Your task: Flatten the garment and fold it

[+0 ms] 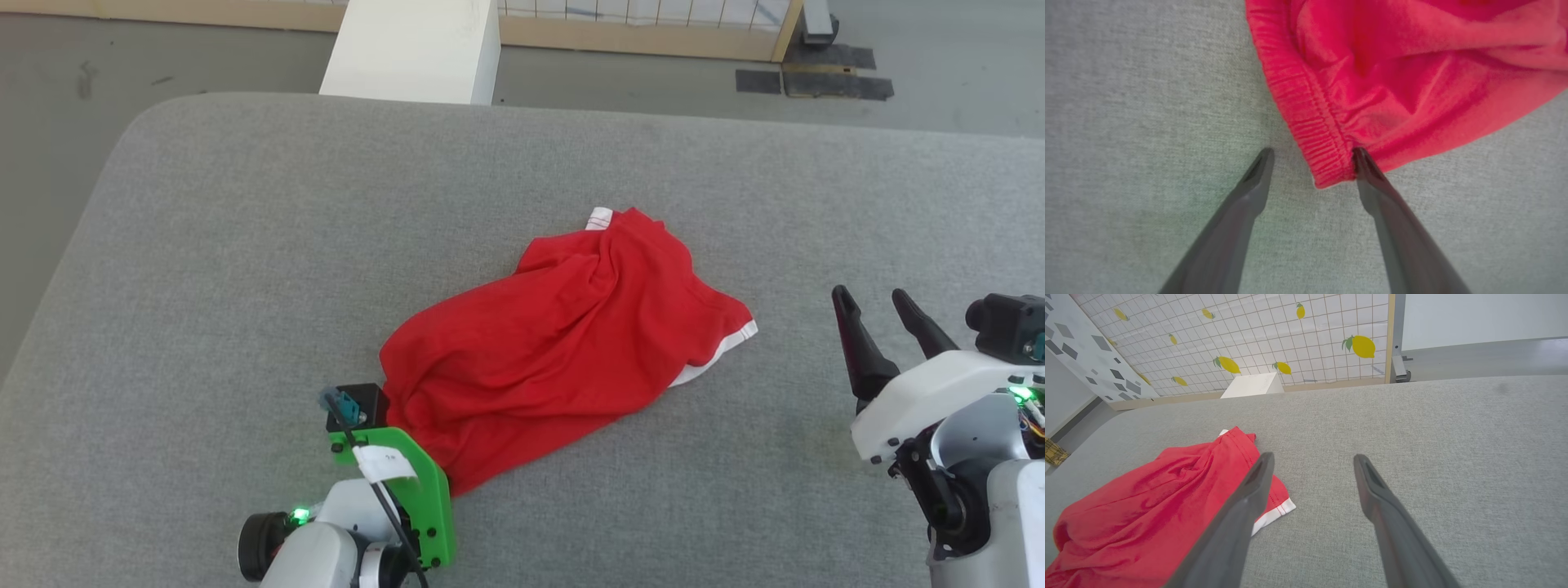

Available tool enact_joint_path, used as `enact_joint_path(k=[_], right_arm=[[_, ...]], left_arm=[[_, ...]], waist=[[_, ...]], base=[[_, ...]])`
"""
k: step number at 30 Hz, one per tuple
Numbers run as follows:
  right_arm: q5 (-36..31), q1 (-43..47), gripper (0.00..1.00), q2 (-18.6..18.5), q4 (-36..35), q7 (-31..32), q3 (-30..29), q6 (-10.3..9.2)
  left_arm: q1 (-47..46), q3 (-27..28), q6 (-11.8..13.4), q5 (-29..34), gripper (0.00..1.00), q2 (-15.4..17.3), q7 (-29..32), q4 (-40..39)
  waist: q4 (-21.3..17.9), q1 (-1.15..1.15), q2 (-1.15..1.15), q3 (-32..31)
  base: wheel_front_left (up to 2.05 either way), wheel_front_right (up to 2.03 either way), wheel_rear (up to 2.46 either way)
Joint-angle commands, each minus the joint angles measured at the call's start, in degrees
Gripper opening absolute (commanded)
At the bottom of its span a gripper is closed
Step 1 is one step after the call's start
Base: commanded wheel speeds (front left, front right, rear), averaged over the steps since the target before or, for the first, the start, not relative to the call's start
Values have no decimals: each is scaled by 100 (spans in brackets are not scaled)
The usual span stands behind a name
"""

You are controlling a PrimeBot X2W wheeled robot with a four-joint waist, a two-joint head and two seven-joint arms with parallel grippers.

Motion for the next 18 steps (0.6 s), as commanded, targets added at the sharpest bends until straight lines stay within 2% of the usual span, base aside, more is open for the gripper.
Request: enact_joint_path(k=[1, 3, 8, 13, 18], right_arm=[[-69, -63, 100, 24, -25, -11, 7, -8], [-95, -77, 100, 11, -11, 10, 46, -8], [-344, -142, 100, -238, 154, 386, 322, -8], [-532, -575, 100, -558, 508, 1428, 827, -8], [-712, -1204, 100, -796, 961, 2297, 1280, -8]], left_arm=[[71, -61, -64, -85, 47, -25, 27, 196], [97, -81, -118, -222, 0, -76, 19, 277], [163, 41, -159, -573, 0, -168, -254, 180], [263, 254, -92, -873, 0, -226, -709, -291], [337, 219, -43, -962, 0, -248, -876, -667]], waist=[[0, 0, 0, 59], [3, 0, 0, 82], [50, 0, 0, 118], [167, 0, 0, 165], [374, 0, 0, 265]], base=[[0, 0, 0], [0, 0, 0], [0, 0, 0], [0, 0, 0], [0, 0, 0]])
